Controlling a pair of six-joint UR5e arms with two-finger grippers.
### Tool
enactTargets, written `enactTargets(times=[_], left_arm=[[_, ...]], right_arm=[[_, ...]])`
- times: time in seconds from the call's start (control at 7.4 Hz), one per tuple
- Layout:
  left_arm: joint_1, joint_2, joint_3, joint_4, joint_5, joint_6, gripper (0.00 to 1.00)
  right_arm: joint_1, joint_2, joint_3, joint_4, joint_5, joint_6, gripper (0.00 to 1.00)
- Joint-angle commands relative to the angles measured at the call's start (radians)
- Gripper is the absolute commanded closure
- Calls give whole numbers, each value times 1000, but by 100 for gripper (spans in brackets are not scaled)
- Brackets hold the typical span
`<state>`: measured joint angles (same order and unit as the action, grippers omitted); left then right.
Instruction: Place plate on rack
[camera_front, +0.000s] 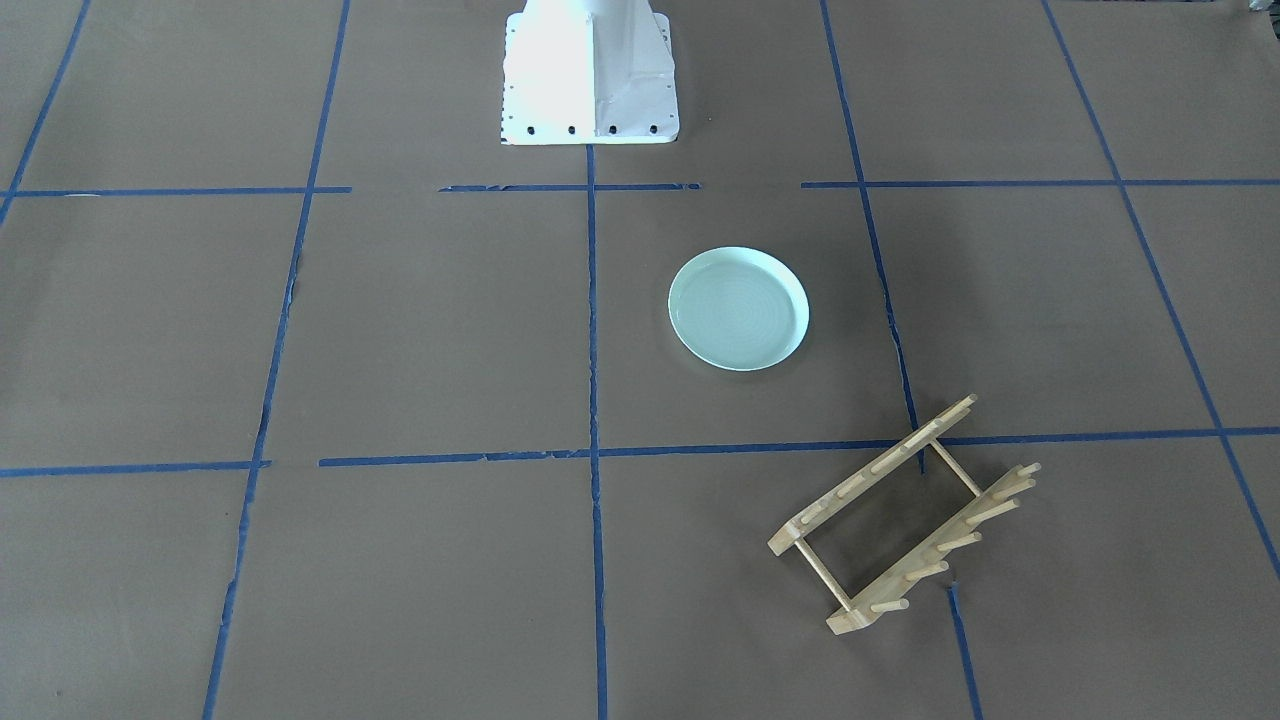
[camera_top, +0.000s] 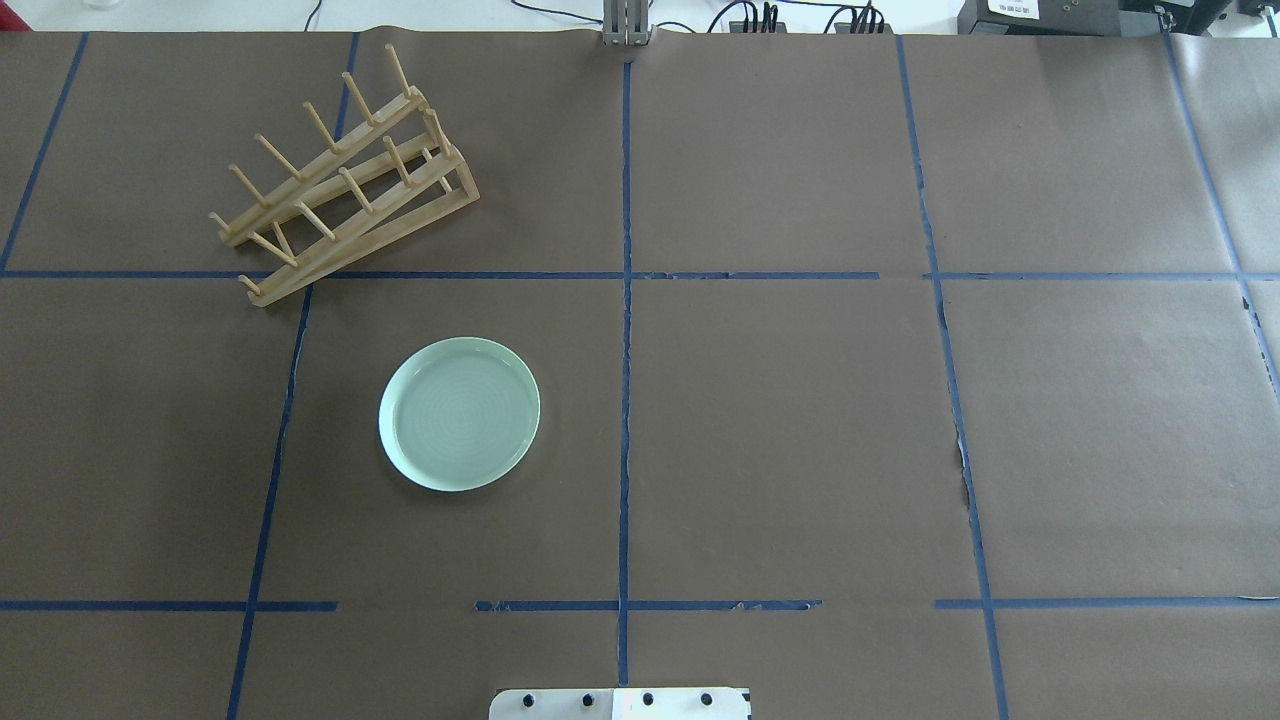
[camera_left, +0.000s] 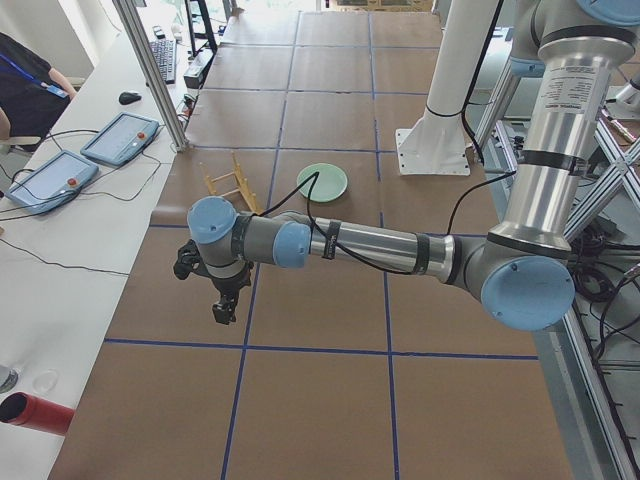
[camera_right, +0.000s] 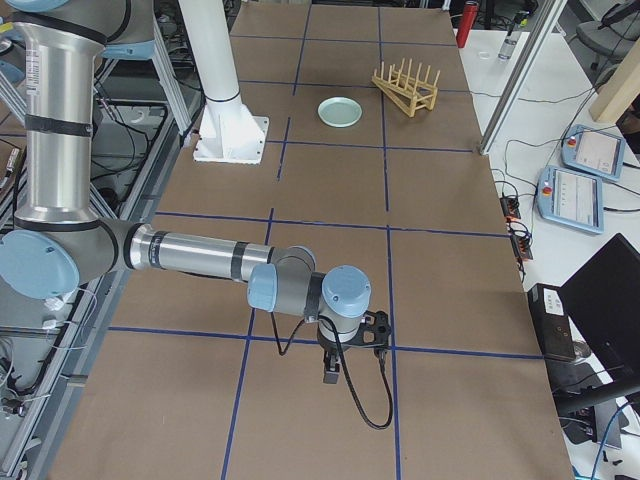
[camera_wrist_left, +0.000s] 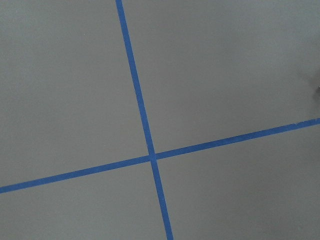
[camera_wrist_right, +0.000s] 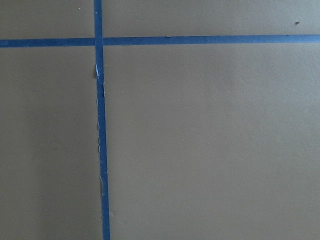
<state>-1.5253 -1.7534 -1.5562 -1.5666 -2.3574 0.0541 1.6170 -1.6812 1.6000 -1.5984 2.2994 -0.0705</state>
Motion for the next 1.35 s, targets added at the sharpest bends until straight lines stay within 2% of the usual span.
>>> enactTargets(times=[0.0, 0.14, 0.27, 0.68, 0.95, 1.08, 1.22], left_arm=[[39, -38, -126, -4, 13, -144, 0], [119, -81, -162, 0, 111, -227, 0], [219, -113, -177, 0, 148, -431, 0], [438, -269, -177, 2, 156, -757, 0], [587, -381, -153, 17, 155, -1071, 0], [650, -432, -142, 26, 153, -1170, 0], [700, -518, -71, 49, 156, -1303, 0]], right_arm=[[0, 0, 0, 0, 0, 0, 0], [1, 0, -2, 0, 0, 0, 0], [0, 0, 0, 0, 0, 0, 0], [1, 0, 0, 0, 0, 2, 0], [1, 0, 0, 0, 0, 2, 0], [1, 0, 0, 0, 0, 0, 0], [0, 0, 0, 0, 0, 2, 0]])
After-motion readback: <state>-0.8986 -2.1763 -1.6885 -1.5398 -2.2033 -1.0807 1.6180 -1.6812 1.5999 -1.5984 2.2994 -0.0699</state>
